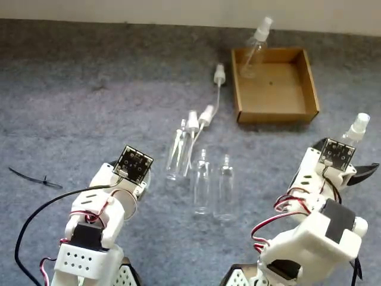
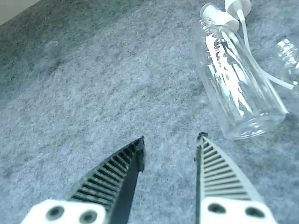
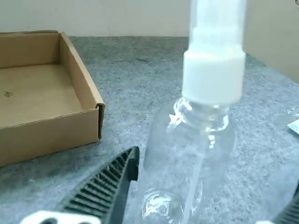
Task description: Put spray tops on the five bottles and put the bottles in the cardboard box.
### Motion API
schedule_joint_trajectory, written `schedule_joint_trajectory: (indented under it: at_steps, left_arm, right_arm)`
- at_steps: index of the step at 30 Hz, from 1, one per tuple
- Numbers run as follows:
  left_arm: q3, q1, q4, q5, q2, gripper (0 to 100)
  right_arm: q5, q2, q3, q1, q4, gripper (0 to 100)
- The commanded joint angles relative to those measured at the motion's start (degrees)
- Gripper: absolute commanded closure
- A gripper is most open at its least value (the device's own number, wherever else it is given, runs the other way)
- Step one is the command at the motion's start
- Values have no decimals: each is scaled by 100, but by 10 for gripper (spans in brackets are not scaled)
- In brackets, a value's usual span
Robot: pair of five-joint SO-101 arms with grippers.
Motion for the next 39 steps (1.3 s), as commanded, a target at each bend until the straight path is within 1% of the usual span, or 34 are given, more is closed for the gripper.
schedule_joint_trajectory:
  at_steps: [1, 5, 9, 13, 24, 27, 32, 35, 39]
  left_arm:
    - [-31, -92, -114, -26, 13, 822]
    - [-31, -92, -114, -26, 13, 822]
    - [-31, -92, -114, -26, 13, 822]
    - [-31, -92, -114, -26, 4, 822]
    - [-31, -92, -114, -26, -4, 822]
    - [-31, -92, -114, -26, -4, 822]
    - [-31, -92, -114, -26, -4, 822]
    - [-31, -92, -114, -26, -4, 822]
    - [-31, -92, -114, -26, -4, 822]
  right_arm:
    - [-70, 84, -347, -92, -163, 545]
    - [-70, 207, -374, -171, -163, 556]
    - [-70, 251, -374, -224, -163, 647]
    - [-79, 251, -374, -224, -163, 701]
    - [-88, 242, -374, -189, -163, 713]
    - [-343, 251, -374, -127, -163, 719]
    - [-844, 251, -365, 110, -163, 821]
    - [-914, 233, -365, 127, -163, 859]
    - [-923, 215, -365, 127, -163, 872]
